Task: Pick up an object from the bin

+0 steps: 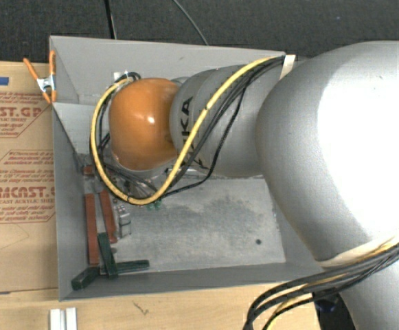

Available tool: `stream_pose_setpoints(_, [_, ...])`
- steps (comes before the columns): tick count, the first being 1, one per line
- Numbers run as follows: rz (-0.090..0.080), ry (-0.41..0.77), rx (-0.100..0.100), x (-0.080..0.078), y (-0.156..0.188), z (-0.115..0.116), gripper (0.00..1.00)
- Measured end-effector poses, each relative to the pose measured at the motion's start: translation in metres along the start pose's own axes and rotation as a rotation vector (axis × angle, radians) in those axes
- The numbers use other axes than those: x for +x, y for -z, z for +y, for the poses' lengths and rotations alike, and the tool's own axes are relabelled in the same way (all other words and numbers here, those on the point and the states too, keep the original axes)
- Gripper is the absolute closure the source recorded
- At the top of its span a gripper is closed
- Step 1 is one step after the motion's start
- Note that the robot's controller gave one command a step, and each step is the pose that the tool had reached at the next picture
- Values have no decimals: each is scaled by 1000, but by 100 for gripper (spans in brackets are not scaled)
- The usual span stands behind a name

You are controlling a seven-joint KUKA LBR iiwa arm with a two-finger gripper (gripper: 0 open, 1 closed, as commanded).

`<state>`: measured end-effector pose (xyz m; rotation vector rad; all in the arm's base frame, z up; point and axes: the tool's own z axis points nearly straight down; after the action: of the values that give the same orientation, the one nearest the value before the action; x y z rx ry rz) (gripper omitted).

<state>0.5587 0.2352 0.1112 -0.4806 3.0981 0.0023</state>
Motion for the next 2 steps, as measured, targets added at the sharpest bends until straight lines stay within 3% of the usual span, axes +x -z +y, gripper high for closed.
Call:
stream_pose_setpoints(1, [9, 177, -1, 1, -4, 4, 0])
stream_pose_setpoints(2, [3, 342, -1, -1, 4, 7, 0])
